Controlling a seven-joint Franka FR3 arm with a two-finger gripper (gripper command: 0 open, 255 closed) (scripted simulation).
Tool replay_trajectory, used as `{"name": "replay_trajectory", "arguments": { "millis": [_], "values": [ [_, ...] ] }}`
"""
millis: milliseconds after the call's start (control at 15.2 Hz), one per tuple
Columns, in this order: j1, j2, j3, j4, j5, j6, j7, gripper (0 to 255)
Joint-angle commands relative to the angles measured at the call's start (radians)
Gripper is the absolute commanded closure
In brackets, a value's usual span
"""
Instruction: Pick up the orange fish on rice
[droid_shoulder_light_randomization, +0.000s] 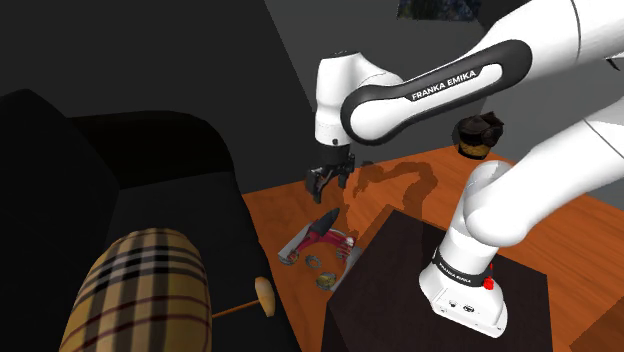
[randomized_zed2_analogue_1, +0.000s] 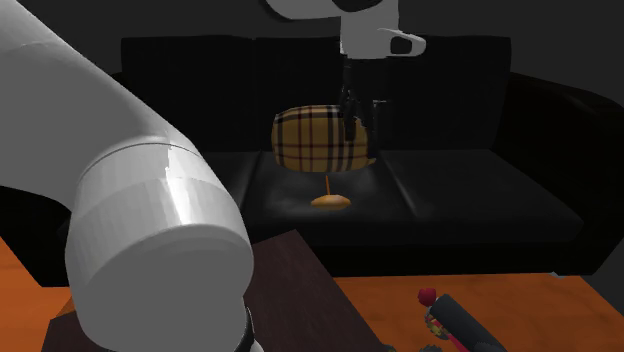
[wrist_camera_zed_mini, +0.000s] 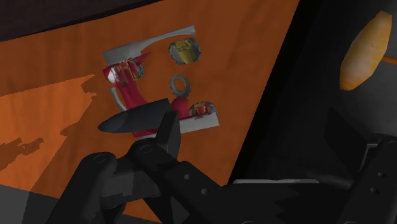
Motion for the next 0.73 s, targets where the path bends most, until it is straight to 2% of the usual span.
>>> {"name": "replay_trajectory", "arguments": {
  "millis": [0,396,660],
  "values": [
    [0.003,0.063,0.03,-0.006,0.012,0.077,0.034,0],
    [-0.001,0.283,0.128,0.009,0.007,0.3,0.156,0],
    [-0.019,0.456,0.189,0.05,-0.063,0.436,0.272,0]
  ]
}}
